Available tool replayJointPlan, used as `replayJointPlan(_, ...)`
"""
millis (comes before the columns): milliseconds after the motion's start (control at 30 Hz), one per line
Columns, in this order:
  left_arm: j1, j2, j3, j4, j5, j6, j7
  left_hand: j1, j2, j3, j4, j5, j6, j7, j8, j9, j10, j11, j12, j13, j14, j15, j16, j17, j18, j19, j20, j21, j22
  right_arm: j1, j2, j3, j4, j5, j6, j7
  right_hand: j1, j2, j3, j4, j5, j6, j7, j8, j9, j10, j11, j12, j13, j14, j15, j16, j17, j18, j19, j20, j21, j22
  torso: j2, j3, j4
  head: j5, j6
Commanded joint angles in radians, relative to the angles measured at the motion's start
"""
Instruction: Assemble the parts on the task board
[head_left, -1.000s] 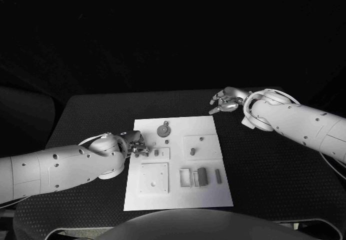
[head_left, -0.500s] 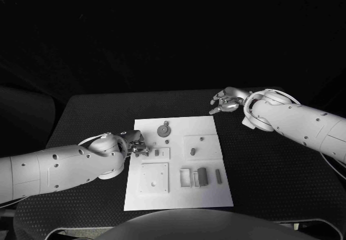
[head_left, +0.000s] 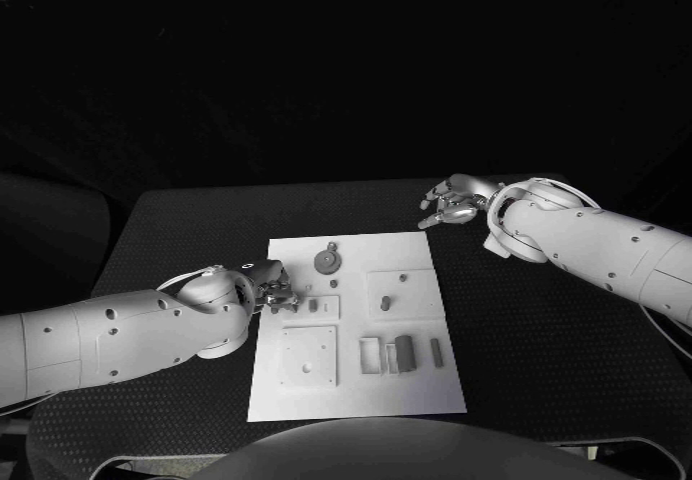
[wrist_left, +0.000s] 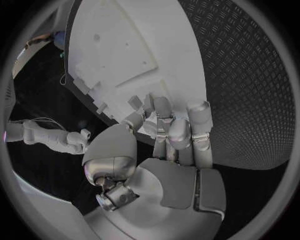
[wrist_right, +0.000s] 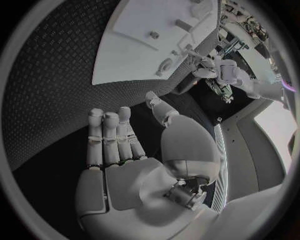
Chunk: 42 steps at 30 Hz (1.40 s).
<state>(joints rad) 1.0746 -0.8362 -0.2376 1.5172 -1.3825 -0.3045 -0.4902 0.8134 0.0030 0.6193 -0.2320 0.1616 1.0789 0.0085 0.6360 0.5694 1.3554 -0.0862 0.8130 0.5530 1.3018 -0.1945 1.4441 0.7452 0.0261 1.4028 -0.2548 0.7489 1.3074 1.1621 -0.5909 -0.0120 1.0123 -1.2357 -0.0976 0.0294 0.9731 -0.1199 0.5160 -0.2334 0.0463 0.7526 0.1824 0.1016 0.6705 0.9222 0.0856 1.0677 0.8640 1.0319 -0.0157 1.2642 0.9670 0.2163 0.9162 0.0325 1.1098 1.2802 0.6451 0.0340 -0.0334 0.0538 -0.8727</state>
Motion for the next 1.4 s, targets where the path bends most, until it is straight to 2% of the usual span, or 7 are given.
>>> replayJointPlan(33, 0.0, 0.004, 0.0, -0.002, -0.008, 0.002, 0.016, 0.055, 0.047, 0.058, -0.052, 0.002, 0.008, 0.001, 0.004, 0.001, 0.015, -0.01, 0.004, 0.001, -0.003, -0.007, 0.007, 0.001, 0.043, 0.005, 0.0, 0.006, 0.017, 0.0, 0.001, 0.0, 0.001, -0.006, 0.012, 0.002, -0.009, -0.001, 0.002, 0.005, 0.002, -0.006, 0.017, 0.006, -0.002, -0.007, 0.0, 0.005, -0.001, -0.003, -0.007, 0.004, -0.001, 0.045, 0.0, -0.006, -0.004, 0.0, 0.0, 0.0003, -0.0001, 0.0, 0.0)
replayJointPlan(700, 0.0, 0.008, 0.0, -0.017, -0.014, 0.037, 0.019, 0.054, 0.045, 0.058, -0.051, 0.001, 0.007, 0.001, 0.004, -0.001, 0.015, -0.01, 0.003, 0.001, -0.003, -0.007, 0.007, 0.001, 0.043, 0.005, 0.0, 0.006, 0.017, -0.001, 0.001, 0.0, 0.0, -0.006, 0.016, 0.001, -0.009, 0.0, 0.001, 0.005, 0.002, -0.006, 0.017, 0.006, -0.002, -0.007, 0.0, 0.006, -0.002, -0.003, -0.007, 0.004, -0.002, 0.045, 0.0, -0.006, -0.004, 0.0, 0.0, 0.0, 0.0004, 0.0, 0.0)
replayJointPlan(1400, -0.001, 0.017, 0.0, -0.032, -0.019, 0.026, 0.021, 0.053, 0.045, 0.059, -0.049, 0.0, 0.006, 0.002, 0.005, -0.003, 0.015, -0.01, 0.002, 0.0, -0.003, -0.006, 0.007, 0.001, 0.042, 0.004, 0.001, 0.006, 0.017, -0.001, 0.001, 0.0, 0.001, -0.006, 0.017, 0.001, -0.01, 0.0, 0.001, 0.006, 0.002, -0.007, 0.017, 0.006, -0.002, -0.007, 0.0, 0.006, -0.002, -0.003, -0.007, 0.004, -0.002, 0.045, 0.0, -0.006, -0.004, 0.0, 0.0, -0.0004, -0.0002, 0.001, 0.0)
